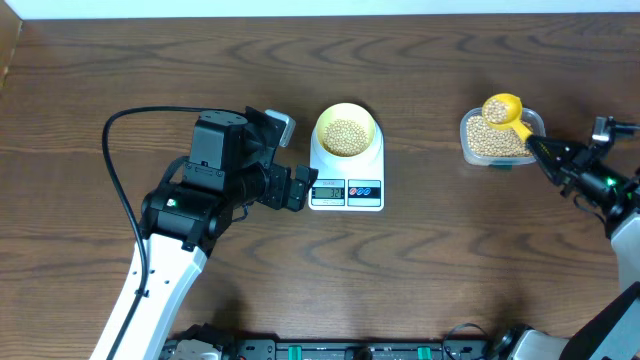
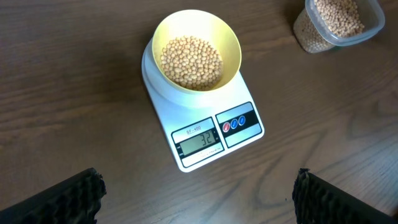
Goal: Scoop item into bowl and weigh 50g on scale
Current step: 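Carry the filled scoop over the yellow bowl with the right gripper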
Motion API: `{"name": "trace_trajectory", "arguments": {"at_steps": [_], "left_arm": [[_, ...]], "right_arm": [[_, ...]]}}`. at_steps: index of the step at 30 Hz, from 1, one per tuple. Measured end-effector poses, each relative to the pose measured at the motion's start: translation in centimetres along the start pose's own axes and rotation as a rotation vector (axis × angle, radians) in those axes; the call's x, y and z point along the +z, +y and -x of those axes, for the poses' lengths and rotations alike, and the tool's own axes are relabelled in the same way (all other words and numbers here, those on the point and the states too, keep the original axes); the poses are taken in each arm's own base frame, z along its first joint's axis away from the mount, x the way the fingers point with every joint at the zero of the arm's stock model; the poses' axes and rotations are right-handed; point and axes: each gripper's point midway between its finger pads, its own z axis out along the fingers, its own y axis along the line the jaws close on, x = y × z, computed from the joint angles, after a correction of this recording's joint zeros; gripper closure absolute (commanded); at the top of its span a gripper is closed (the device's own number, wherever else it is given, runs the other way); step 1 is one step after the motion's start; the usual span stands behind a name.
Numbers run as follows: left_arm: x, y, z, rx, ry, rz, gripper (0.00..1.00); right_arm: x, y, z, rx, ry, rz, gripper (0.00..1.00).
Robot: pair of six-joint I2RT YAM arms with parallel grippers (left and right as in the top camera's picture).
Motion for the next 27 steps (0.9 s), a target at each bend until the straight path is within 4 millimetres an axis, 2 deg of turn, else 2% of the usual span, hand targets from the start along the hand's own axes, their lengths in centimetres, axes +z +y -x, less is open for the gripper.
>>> {"name": "trace_trajectory", "arguments": {"at_steps": [9, 12, 22, 27], "left_arm": [[0.0, 0.0, 0.0, 0.000, -0.001, 0.000, 0.01], [0.0, 0.0, 0.0, 0.000, 0.000, 0.000, 0.01], [0.0, 0.0, 0.0, 0.000, 0.000, 0.000, 0.01], [0.0, 0.0, 0.0, 0.000, -0.001, 0.000, 0.01]], "right_arm": [[3.1, 2.0, -1.6, -0.022, 0.089, 0.041, 0.99], [4.5, 2.2, -2.6, 0.043, 0.118, 0.022, 0.99], [9.9, 4.8, -6.1, 0.068, 0.208, 0.026, 0.99], [11.7, 6.0, -7.4, 0.038, 0.223, 0.038, 0.99]]}}
